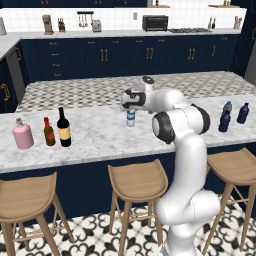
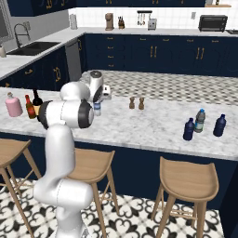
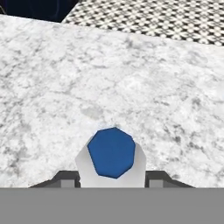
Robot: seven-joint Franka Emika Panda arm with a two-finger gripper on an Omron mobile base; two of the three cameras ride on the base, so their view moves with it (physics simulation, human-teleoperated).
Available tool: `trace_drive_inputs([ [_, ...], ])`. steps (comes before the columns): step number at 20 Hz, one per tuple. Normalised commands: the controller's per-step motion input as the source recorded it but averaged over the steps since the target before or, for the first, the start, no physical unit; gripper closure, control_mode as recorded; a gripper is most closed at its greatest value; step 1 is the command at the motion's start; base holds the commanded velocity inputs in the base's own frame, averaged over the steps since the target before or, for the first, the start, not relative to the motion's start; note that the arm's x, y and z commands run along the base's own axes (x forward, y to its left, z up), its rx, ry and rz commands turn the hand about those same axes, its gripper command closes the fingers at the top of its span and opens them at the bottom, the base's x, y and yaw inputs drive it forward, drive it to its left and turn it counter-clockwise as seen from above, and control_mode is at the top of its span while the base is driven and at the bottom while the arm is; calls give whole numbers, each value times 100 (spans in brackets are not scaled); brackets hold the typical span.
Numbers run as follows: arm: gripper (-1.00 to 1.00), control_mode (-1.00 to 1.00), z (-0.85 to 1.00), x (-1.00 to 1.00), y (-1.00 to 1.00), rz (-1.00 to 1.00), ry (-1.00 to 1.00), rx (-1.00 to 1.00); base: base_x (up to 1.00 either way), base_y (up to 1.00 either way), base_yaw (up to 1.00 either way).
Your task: Move the plastic bottles in the middle to the plastics group, and the glass bottles in the middle to the glass group.
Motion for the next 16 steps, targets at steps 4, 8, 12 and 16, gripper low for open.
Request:
trace_drive_inputs([
  [4, 100, -100, 19, -19, -89, -12, 0, 5, 0, 0, 0],
  [8, 100, -100, 4, -5, -92, -14, 0, 2, 0, 0, 0],
  [12, 100, -100, 0, 0, -87, -17, 0, 0, 0, 0, 0],
  [16, 100, -100, 0, 1, -77, -19, 0, 0, 0, 0, 0],
])
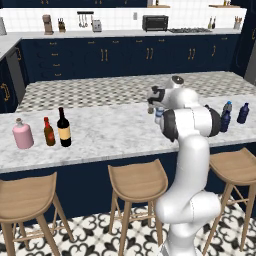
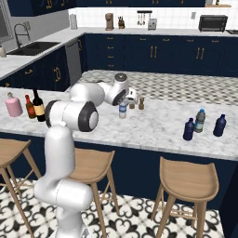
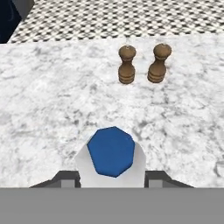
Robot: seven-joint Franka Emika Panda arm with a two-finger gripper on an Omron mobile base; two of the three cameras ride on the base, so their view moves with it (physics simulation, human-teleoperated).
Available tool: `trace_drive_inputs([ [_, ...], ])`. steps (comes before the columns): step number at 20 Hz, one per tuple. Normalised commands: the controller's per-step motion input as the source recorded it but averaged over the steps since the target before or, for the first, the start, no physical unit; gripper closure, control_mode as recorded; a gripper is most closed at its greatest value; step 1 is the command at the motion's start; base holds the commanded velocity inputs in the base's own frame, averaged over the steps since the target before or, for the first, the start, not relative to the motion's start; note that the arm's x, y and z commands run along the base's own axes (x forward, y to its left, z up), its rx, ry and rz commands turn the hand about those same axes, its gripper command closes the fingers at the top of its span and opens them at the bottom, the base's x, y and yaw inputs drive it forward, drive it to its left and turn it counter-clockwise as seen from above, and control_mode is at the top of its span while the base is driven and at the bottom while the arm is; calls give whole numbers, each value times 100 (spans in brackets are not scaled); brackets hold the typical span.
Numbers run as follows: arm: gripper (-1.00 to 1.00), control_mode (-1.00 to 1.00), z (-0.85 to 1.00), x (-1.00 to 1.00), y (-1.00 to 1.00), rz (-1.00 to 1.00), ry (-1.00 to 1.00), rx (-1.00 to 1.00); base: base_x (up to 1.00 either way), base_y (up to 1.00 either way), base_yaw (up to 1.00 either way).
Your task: Move the plastic bottles in the middle to the plastics group, and the glass bottles in the middle to the glass group.
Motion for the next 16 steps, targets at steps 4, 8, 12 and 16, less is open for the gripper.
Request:
trace_drive_inputs([
  [4, 100, -100, 0, 2, -68, -22, 0, 0, 0, 0, 0],
  [8, 100, -100, 0, 5, -67, -25, 0, 0, 0, 0, 0],
  [12, 100, -100, 0, 15, -69, -26, 0, 0, 0, 0, 0],
  [16, 100, -100, 0, 17, -72, -26, 0, 0, 0, 0, 0],
])
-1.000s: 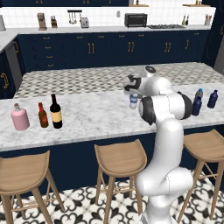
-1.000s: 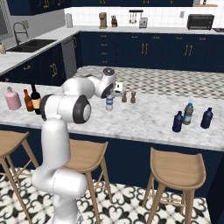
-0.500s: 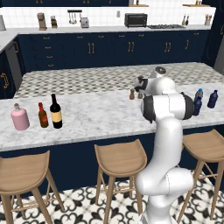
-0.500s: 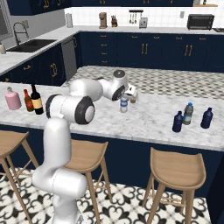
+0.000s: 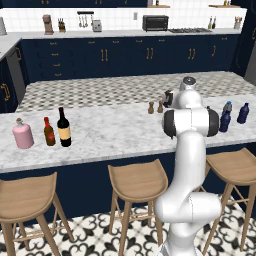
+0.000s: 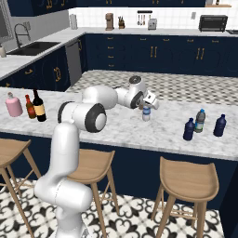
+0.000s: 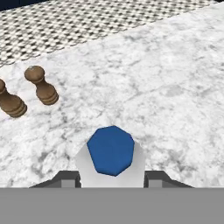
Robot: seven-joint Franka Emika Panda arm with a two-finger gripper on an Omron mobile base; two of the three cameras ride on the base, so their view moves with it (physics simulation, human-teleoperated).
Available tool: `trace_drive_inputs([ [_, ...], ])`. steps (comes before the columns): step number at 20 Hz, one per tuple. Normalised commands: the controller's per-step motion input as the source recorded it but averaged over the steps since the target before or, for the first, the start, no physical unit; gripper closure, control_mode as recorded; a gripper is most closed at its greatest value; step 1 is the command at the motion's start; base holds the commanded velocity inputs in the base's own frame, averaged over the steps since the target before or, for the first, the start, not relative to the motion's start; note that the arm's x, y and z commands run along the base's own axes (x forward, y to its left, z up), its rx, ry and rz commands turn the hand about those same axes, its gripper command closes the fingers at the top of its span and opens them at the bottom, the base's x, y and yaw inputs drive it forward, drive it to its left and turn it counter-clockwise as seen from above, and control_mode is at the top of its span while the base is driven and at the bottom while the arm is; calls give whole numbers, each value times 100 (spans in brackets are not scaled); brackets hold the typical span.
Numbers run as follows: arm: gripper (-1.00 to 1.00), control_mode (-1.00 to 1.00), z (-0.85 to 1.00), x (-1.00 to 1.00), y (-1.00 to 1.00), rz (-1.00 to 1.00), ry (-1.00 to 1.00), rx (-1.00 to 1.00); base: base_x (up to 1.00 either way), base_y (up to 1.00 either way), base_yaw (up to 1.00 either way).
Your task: Move the plastic bottles in the middle to the plastics group, and the glass bottles in the middle to the glass group.
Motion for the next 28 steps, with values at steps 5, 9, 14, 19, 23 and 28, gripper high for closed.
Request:
trace_drive_inputs([
  [5, 100, -100, 0, 6, -78, -25, 4, 0, 0, 0, 0],
  [9, 100, -100, 0, -15, -58, -15, 14, 0, 0, 0, 0],
  [14, 100, -100, 0, -24, -24, -1, 12, 0, 0, 0, 0],
  [19, 100, -100, 3, 0, -31, -3, 7, 0, 0, 0, 0],
  [23, 100, -100, -14, 0, -52, -1, -4, 13, 0, 0, 0],
  [28, 100, -100, -9, 0, -45, 0, -12, 16, 0, 0, 0],
])
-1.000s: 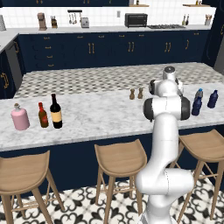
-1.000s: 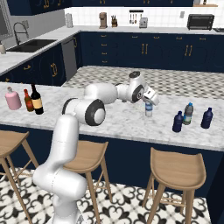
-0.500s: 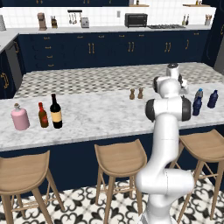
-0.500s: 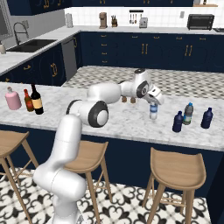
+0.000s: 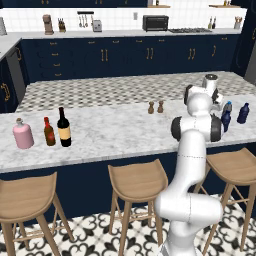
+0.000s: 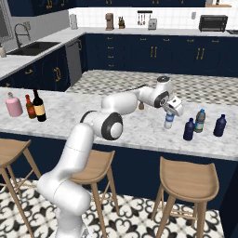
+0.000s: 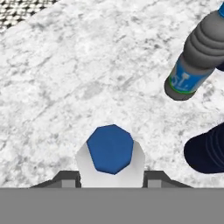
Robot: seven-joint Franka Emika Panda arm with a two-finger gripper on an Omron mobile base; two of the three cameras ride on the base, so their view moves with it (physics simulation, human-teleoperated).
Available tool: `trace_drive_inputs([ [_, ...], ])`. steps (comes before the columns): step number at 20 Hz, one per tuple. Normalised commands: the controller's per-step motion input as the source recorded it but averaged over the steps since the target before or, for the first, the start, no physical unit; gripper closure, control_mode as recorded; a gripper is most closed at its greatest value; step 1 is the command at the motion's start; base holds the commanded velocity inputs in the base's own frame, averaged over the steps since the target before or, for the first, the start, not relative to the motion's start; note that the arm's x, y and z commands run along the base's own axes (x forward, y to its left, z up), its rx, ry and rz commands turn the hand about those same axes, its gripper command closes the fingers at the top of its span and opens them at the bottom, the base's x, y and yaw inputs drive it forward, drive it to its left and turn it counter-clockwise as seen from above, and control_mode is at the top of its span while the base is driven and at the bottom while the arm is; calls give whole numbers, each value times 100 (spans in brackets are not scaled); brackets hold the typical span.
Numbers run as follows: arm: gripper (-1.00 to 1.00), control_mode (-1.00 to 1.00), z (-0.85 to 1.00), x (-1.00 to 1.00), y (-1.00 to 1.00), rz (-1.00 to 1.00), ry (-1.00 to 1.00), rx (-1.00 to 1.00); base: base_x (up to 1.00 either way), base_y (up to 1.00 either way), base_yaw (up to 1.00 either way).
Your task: Move the plastic bottles in the middle to the plastics group, and the glass bottles in the middle to the glass group.
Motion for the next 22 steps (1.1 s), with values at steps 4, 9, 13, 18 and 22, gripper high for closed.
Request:
trace_drive_inputs([
  [4, 100, -100, -1, -18, -37, 0, -5, 10, 0, 0, 0],
  [9, 100, -100, 7, -34, 0, 0, -5, 0, 0, 0, 0],
  [13, 100, -100, 9, -33, 40, 3, -13, -3, 0, 0, 0],
  [18, 100, -100, -15, -23, 27, 3, -10, -10, 0, 0, 0],
  [22, 100, -100, -4, -35, 12, 2, -14, -15, 0, 0, 0],
])
